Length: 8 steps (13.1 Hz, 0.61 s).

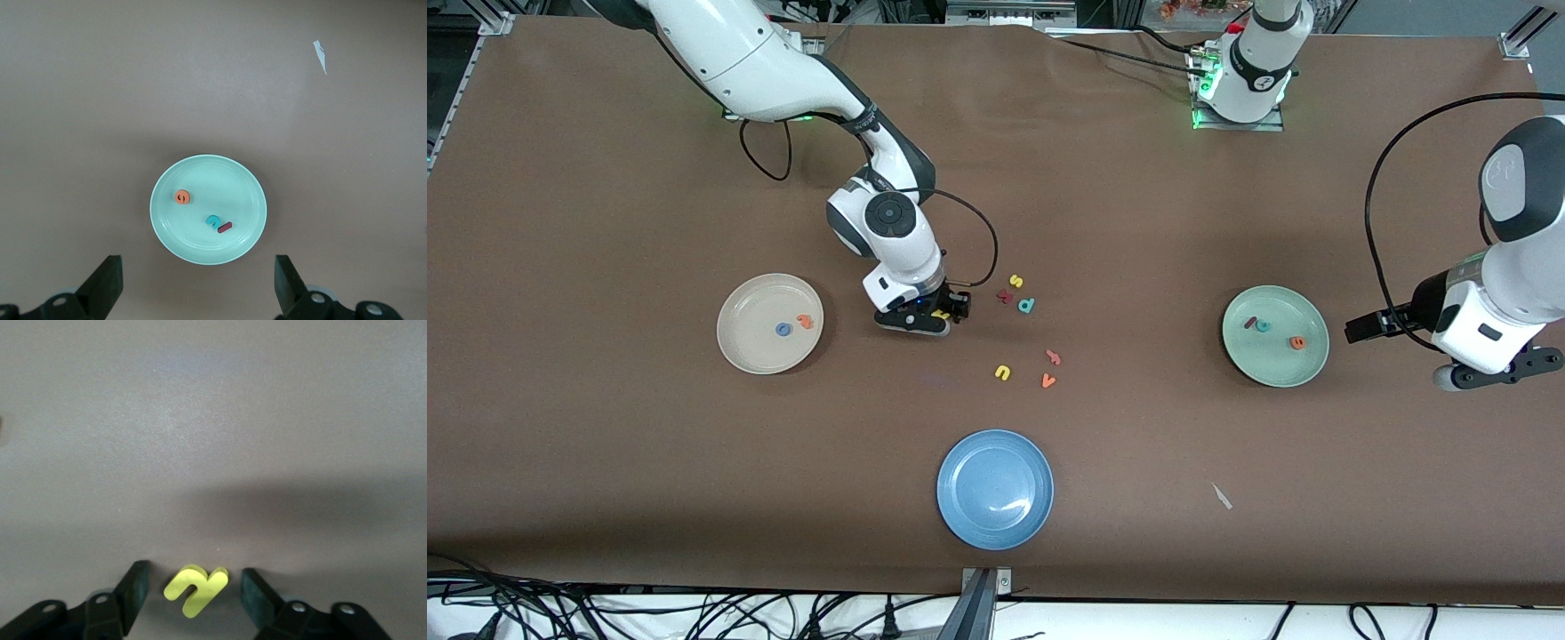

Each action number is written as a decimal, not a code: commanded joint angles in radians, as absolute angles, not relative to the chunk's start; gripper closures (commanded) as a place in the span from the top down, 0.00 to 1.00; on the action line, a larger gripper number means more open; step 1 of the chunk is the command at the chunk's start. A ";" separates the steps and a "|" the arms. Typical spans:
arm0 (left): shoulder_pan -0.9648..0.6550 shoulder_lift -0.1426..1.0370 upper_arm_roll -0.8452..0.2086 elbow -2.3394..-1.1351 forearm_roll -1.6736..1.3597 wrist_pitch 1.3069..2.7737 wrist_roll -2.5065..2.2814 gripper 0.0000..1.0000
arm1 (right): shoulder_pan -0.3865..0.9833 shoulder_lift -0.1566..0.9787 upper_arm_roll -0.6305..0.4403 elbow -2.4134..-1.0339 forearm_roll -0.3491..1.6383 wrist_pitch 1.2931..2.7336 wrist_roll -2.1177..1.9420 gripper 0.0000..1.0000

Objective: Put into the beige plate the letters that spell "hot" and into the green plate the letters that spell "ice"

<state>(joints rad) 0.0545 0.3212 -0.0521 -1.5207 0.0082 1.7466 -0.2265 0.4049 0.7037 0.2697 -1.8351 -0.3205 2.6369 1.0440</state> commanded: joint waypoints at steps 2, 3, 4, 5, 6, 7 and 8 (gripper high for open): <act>0.049 0.318 -0.043 -1.525 -0.005 1.758 -0.201 1.00 | 0.419 0.736 0.261 -1.809 -0.347 2.638 1.066 0.51; 0.049 0.319 -0.043 -1.525 -0.005 1.758 -0.201 1.00 | 0.419 0.736 0.259 -1.810 -0.347 2.638 1.068 0.46; 0.049 0.319 -0.043 -1.525 -0.005 1.758 -0.201 1.00 | 0.419 0.736 0.261 -1.810 -0.350 2.638 1.068 0.41; 0.049 0.319 -0.043 -1.523 -0.005 1.758 -0.201 1.00 | 0.419 0.736 0.259 -1.810 -0.356 2.637 1.066 0.35; 0.048 0.319 -0.043 -1.523 -0.006 1.758 -0.201 1.00 | 0.419 0.736 0.261 -1.810 -0.356 2.637 1.066 0.29; 0.048 0.319 -0.043 -1.523 -0.006 1.758 -0.202 1.00 | 0.419 0.735 0.259 -1.810 -0.356 2.637 1.065 0.24; 0.048 0.319 -0.043 -1.523 -0.008 1.758 -0.202 1.00 | 0.417 0.729 0.259 -1.812 -0.356 2.634 1.062 0.20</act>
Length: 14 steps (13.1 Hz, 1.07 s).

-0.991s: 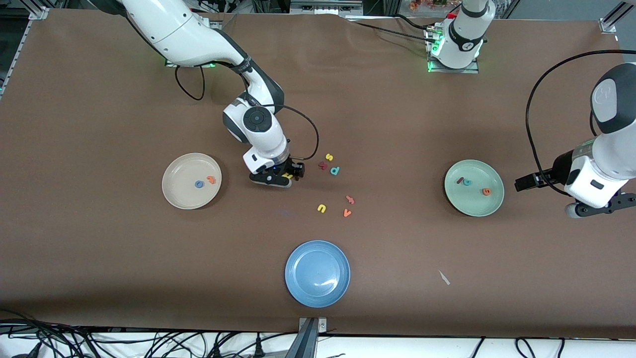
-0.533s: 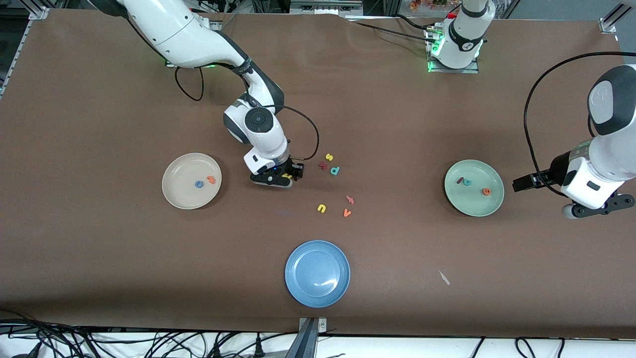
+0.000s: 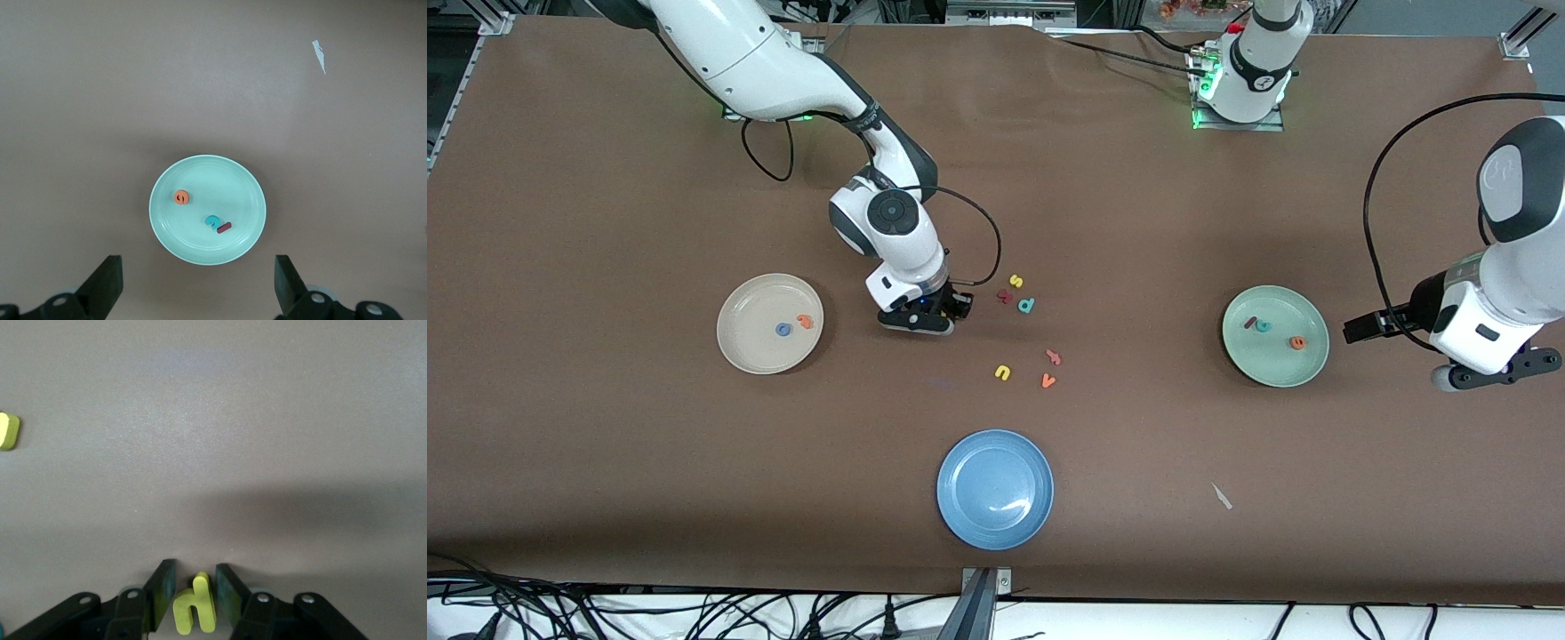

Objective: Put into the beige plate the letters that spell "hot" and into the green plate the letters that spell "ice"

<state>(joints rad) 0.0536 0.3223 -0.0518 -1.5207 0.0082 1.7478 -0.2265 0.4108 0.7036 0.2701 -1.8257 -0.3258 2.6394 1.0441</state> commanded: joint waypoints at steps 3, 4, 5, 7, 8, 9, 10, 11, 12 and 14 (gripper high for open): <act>0.048 0.319 -0.043 -1.523 -0.005 1.758 -0.201 1.00 | 0.411 0.709 0.259 -1.818 -0.357 2.628 1.049 0.16; 0.048 0.319 -0.043 -1.523 -0.005 1.758 -0.201 1.00 | 0.411 0.709 0.259 -1.819 -0.357 2.628 1.054 0.16; 0.048 0.319 -0.043 -1.525 -0.005 1.758 -0.201 1.00 | 0.411 0.709 0.259 -1.819 -0.357 2.628 1.057 0.16; 0.046 0.319 -0.044 -1.523 -0.005 1.758 -0.201 1.00 | 0.411 0.709 0.261 -1.818 -0.354 2.628 1.066 0.30; 0.046 0.319 -0.043 -1.525 -0.005 1.758 -0.201 1.00 | 0.413 0.709 0.261 -1.816 -0.351 2.628 1.071 0.37; 0.046 0.319 -0.044 -1.525 -0.005 1.758 -0.201 1.00 | 0.416 0.709 0.259 -1.816 -0.351 2.628 1.074 0.36; 0.045 0.319 -0.044 -1.525 -0.005 1.758 -0.201 1.00 | 0.416 0.709 0.261 -1.816 -0.351 2.628 1.074 0.36; 0.044 0.319 -0.044 -1.525 -0.005 1.758 -0.201 1.00 | 0.416 0.709 0.261 -1.816 -0.351 2.628 1.075 0.36; 0.044 0.319 -0.044 -1.523 -0.005 1.758 -0.201 1.00 | 0.416 0.709 0.261 -1.816 -0.351 2.628 1.075 0.36; 0.044 0.319 -0.044 -1.525 -0.003 1.758 -0.201 1.00 | 0.416 0.712 0.261 -1.818 -0.354 2.628 1.075 0.31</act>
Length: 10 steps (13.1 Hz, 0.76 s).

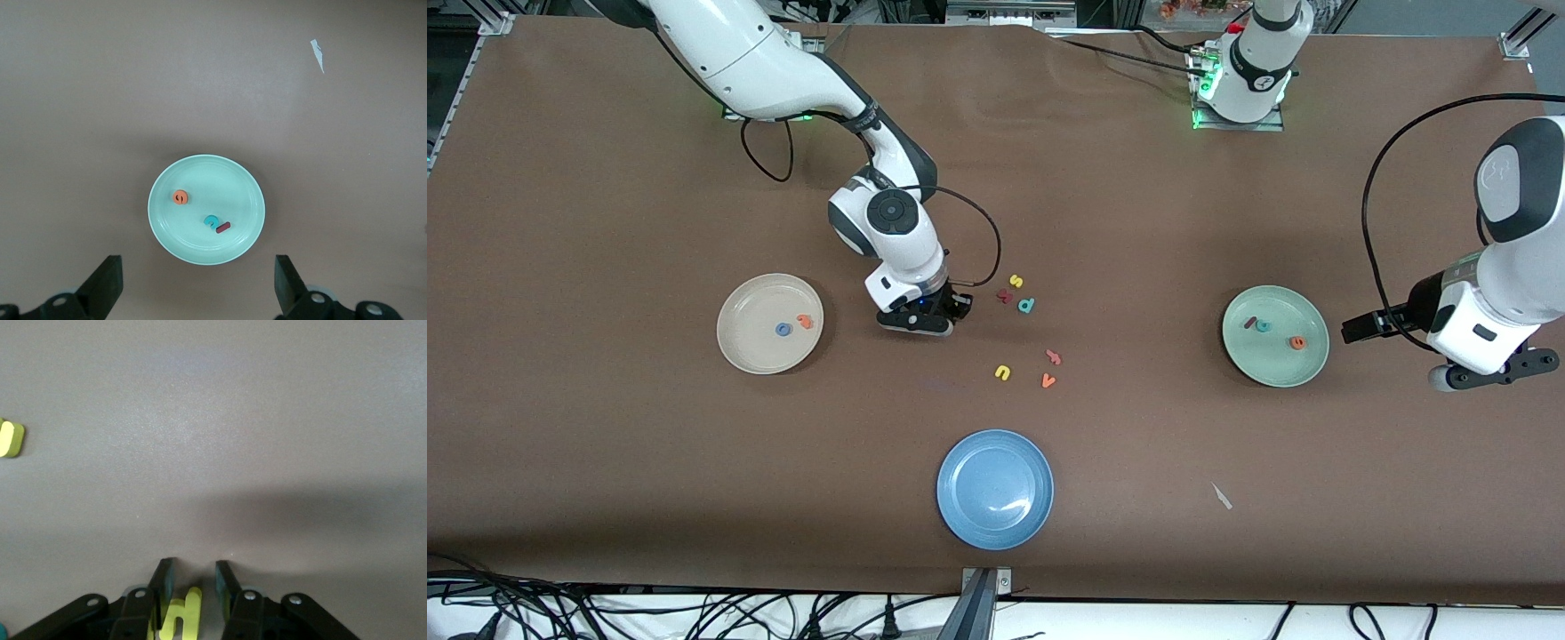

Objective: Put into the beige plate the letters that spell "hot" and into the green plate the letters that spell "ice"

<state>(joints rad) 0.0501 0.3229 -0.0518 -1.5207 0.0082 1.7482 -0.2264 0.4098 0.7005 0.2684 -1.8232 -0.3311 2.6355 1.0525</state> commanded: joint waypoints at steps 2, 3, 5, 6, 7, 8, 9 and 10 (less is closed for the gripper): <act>0.044 0.319 -0.044 -1.523 -0.003 1.758 -0.201 1.00 | 0.417 0.713 0.261 -1.819 -0.356 2.628 1.075 0.22; 0.044 0.319 -0.044 -1.523 -0.003 1.758 -0.202 1.00 | 0.419 0.716 0.261 -1.819 -0.354 2.629 1.075 0.17; 0.044 0.319 -0.044 -1.523 -0.002 1.758 -0.201 1.00 | 0.419 0.718 0.261 -1.819 -0.354 2.629 1.077 0.13; 0.044 0.319 -0.044 -1.525 -0.002 1.758 -0.202 1.00 | 0.419 0.718 0.261 -1.819 -0.354 2.629 1.077 0.12; 0.044 0.319 -0.044 -1.525 -0.002 1.758 -0.201 1.00 | 0.419 0.718 0.261 -1.818 -0.354 2.629 1.077 0.12; 0.046 0.319 -0.044 -1.525 -0.002 1.758 -0.201 1.00 | 0.420 0.718 0.261 -1.818 -0.354 2.629 1.077 0.12; 0.046 0.319 -0.044 -1.523 -0.002 1.758 -0.201 1.00 | 0.420 0.718 0.261 -1.818 -0.354 2.629 1.077 0.12; 0.046 0.319 -0.044 -1.523 -0.002 1.758 -0.201 1.00 | 0.420 0.718 0.261 -1.819 -0.354 2.629 1.077 0.09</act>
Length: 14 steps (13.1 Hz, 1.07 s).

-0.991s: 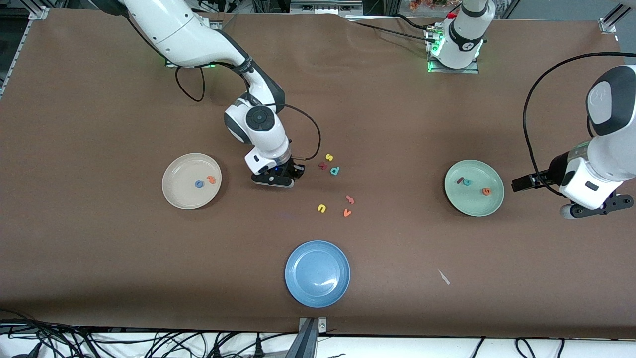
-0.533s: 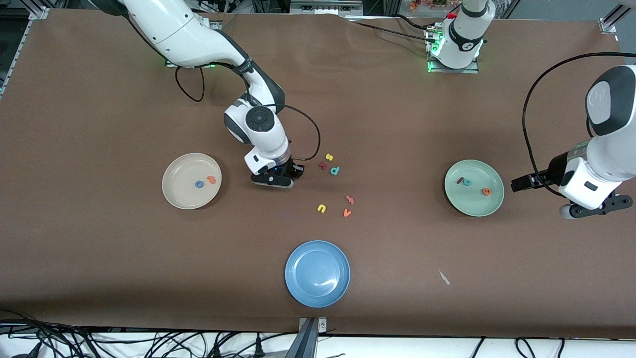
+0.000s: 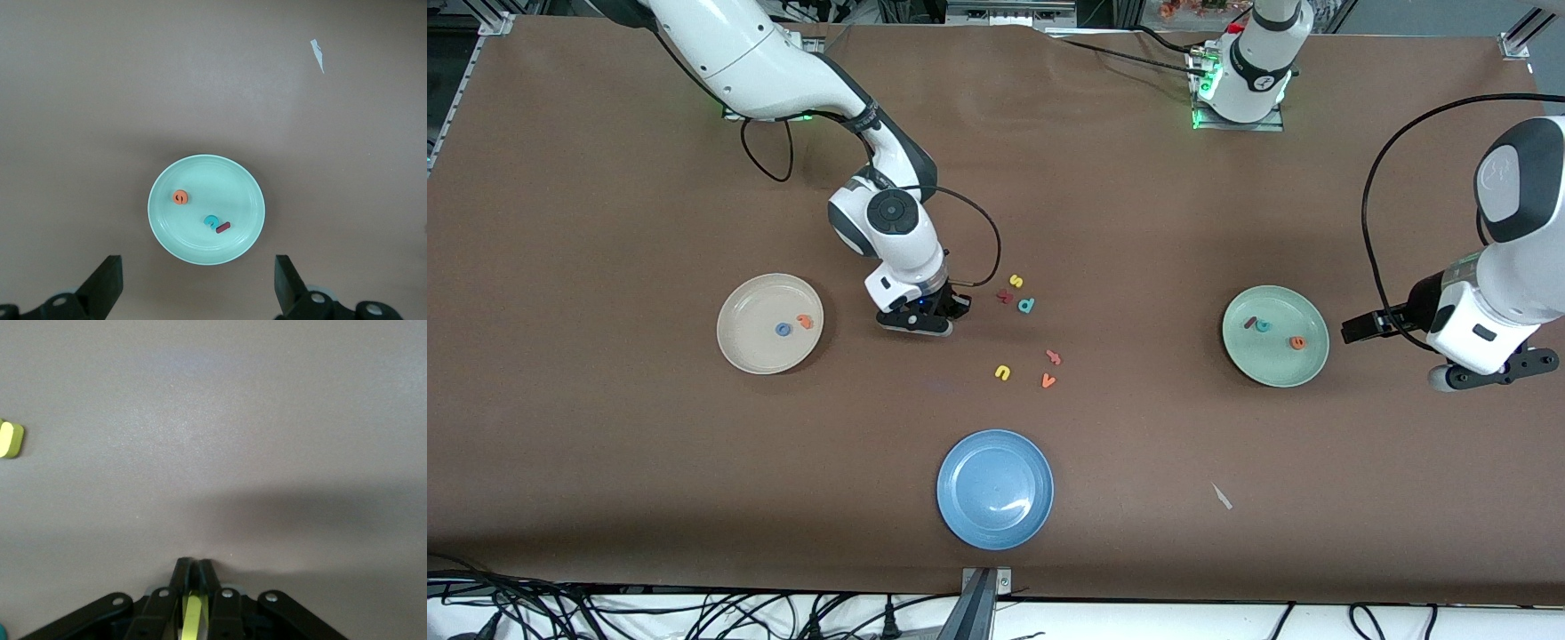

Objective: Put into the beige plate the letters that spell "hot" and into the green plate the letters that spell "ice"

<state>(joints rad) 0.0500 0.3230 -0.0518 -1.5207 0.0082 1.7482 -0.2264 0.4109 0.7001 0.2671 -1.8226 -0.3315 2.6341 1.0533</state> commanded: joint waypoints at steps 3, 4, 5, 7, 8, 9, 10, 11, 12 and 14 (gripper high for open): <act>0.046 0.319 -0.044 -1.523 -0.002 1.758 -0.201 1.00 | 0.420 0.715 0.261 -1.818 -0.356 2.628 1.068 0.00; 0.046 0.319 -0.044 -1.523 -0.002 1.758 -0.201 1.00 | 0.419 0.709 0.261 -1.818 -0.356 2.626 1.062 0.00; 0.045 0.319 -0.044 -1.525 -0.002 1.758 -0.201 1.00 | 0.414 0.695 0.261 -1.818 -0.354 2.616 1.058 0.00; 0.045 0.319 -0.044 -1.525 -0.002 1.758 -0.202 1.00 | 0.408 0.664 0.261 -1.818 -0.345 2.570 1.051 0.00; 0.044 0.319 -0.044 -1.523 -0.002 1.758 -0.201 1.00 | 0.408 0.657 0.261 -1.818 -0.342 2.557 1.052 0.00; 0.044 0.319 -0.044 -1.525 -0.002 1.758 -0.201 1.00 | 0.408 0.657 0.262 -1.818 -0.341 2.556 1.058 0.00; 0.044 0.319 -0.044 -1.525 -0.002 1.758 -0.201 1.00 | 0.408 0.657 0.265 -1.816 -0.339 2.557 1.063 0.00; 0.044 0.319 -0.044 -1.523 -0.002 1.758 -0.201 1.00 | 0.410 0.657 0.270 -1.815 -0.339 2.557 1.068 0.27; 0.044 0.319 -0.044 -1.523 -0.002 1.758 -0.201 1.00 | 0.413 0.657 0.270 -1.813 -0.339 2.557 1.072 0.28; 0.044 0.319 -0.044 -1.523 -0.002 1.758 -0.201 1.00 | 0.419 0.658 0.287 -1.810 -0.341 2.559 1.127 0.33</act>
<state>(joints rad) 0.0499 0.3231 -0.0518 -1.5206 0.0082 1.7482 -0.2264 0.4105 0.6664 0.2702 -1.8161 -0.3330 2.5759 1.0731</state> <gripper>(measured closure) 0.000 0.722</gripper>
